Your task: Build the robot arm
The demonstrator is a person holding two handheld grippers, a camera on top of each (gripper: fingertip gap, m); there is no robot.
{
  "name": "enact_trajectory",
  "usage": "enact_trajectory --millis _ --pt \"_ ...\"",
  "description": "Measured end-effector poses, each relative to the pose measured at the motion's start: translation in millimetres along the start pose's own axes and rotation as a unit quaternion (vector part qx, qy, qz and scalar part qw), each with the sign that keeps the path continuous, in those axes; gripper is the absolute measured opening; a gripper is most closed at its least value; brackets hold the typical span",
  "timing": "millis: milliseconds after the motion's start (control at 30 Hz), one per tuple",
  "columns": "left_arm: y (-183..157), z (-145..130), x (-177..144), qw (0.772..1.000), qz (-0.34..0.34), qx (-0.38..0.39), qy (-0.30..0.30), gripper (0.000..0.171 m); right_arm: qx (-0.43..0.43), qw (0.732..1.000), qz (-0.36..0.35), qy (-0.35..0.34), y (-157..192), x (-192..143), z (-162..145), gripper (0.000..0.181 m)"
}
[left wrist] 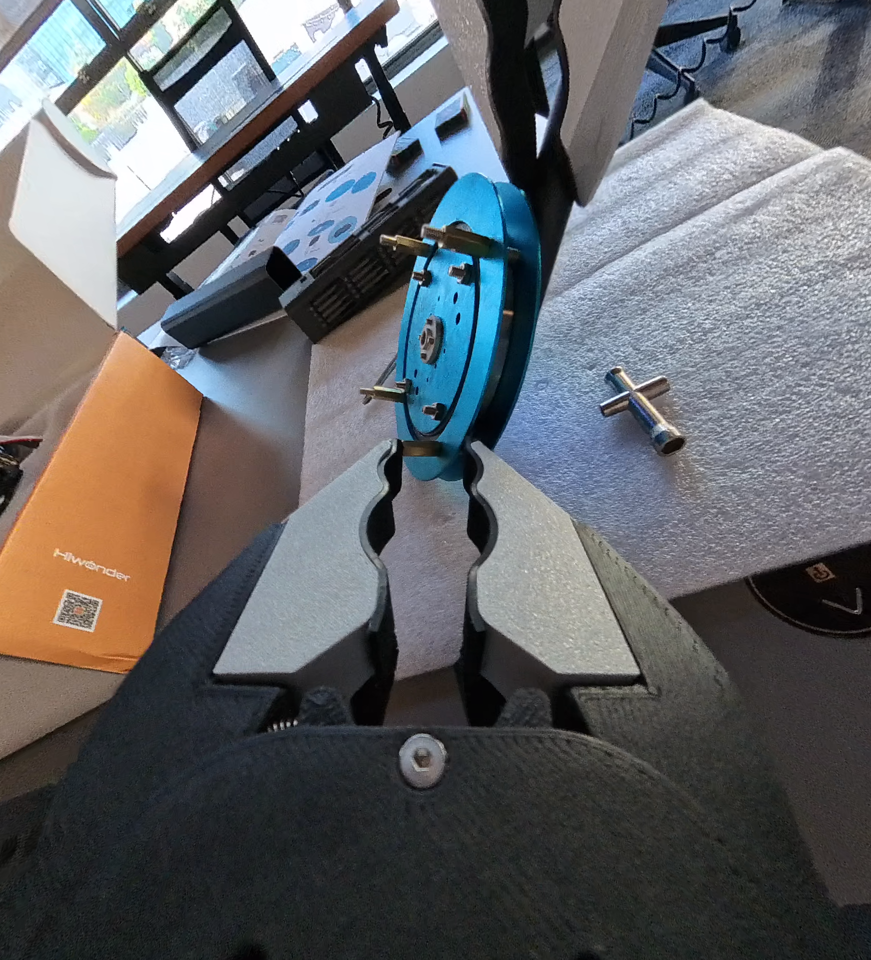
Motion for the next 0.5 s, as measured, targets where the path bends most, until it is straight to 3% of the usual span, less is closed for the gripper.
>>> enact_trajectory --millis 367,500 --pt "21 -1 5 0.984 -0.052 -0.169 0.031 0.022 -0.004 0.987 0.019 0.162 -14 -23 13 0.016" --pt "26 -5 6 0.977 -0.064 -0.201 0.040 0.021 0.007 0.983 0.044 0.177 -17 -15 10 0.016"
Point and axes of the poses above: each gripper's, where its closed fingertips meet, x out along the fingers, z out of its top, y = z × x across the jaws, the point moved 2 cm from there along -x, back along the fingers, and after that the axes turned 12 degrees about z, right-handed, at the moved point
